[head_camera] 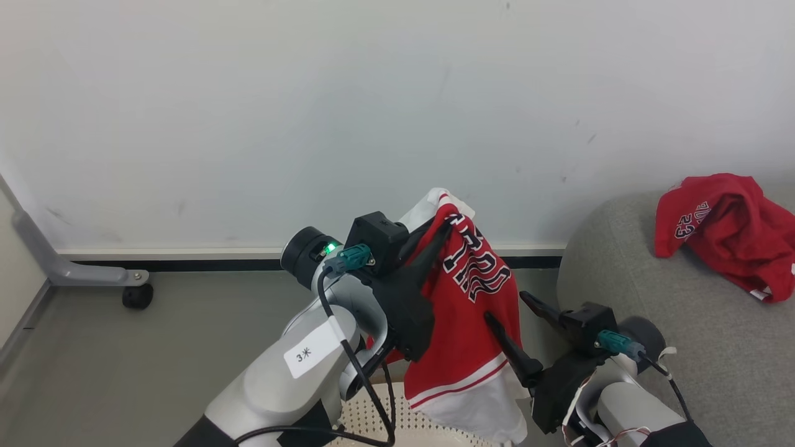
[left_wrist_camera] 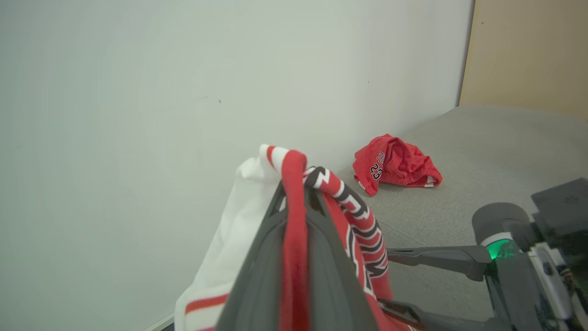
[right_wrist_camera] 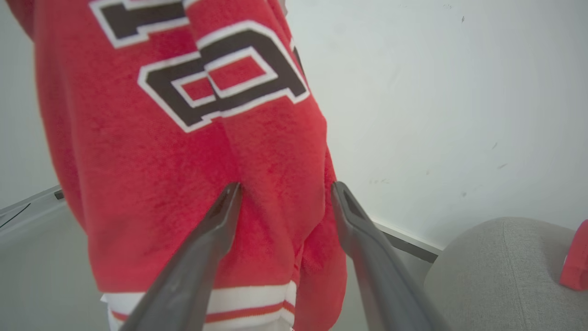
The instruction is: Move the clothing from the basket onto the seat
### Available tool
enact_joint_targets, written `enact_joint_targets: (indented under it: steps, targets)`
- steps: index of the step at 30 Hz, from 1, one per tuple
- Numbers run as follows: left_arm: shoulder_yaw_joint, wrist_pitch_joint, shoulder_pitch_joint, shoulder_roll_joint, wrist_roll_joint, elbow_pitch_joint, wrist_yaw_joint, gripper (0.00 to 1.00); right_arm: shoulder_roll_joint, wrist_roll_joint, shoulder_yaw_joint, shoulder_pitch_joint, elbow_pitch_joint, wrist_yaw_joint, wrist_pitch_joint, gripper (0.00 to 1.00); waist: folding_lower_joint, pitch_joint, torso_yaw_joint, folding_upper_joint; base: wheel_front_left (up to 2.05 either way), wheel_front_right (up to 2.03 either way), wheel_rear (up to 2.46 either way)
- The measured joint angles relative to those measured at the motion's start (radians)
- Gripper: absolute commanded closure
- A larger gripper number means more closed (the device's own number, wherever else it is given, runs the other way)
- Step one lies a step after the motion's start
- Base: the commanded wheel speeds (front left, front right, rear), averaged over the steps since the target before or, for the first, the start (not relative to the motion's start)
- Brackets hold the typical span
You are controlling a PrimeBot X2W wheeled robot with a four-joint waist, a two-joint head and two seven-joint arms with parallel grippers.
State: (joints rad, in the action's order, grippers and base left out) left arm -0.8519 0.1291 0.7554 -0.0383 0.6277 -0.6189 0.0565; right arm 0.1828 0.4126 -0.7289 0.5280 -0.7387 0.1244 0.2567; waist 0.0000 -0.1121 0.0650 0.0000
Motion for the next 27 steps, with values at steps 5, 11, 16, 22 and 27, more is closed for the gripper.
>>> enact_joint_targets:
  steps: [5, 11, 16, 22, 27]
  targets:
    - [-0.012, -0.002, 0.0, 0.0, 0.004, 0.034, -0.009, 1.0, 0.025, 0.049, -0.061, 0.018, -0.003, 0.0, 0.0, 0.0, 0.0, 0.0, 0.013, 0.0, 0.0, 0.0, 0.0]
    - [-0.024, -0.013, 0.0, -0.001, 0.005, 0.064, -0.022, 1.0, 0.051, 0.106, -0.169, 0.072, -0.003, 0.0, 0.0, 0.0, 0.0, 0.001, 0.025, 0.0, 0.0, 0.0, 0.0]
    - [-0.029, -0.022, 0.0, -0.001, 0.014, 0.077, -0.03, 1.0, 0.059, 0.14, -0.266, 0.135, -0.002, 0.0, 0.0, 0.0, 0.0, 0.006, 0.033, 0.0001, 0.0, 0.0, 0.0]
    - [-0.025, -0.033, 0.0, -0.001, 0.016, 0.067, -0.04, 1.0, 0.052, 0.185, -0.343, 0.171, 0.017, 0.0, 0.0, 0.84, 0.0, 0.013, 0.038, 0.0001, 0.0, 0.0, 0.0]
    - [-0.002, -0.04, -0.011, -0.019, 0.043, 0.048, -0.058, 1.0, 0.051, 0.229, -0.38, 0.206, 0.023, 0.0, 0.0, 1.0, 0.0, 0.018, 0.028, 0.0, 0.0, 0.0, 0.0]
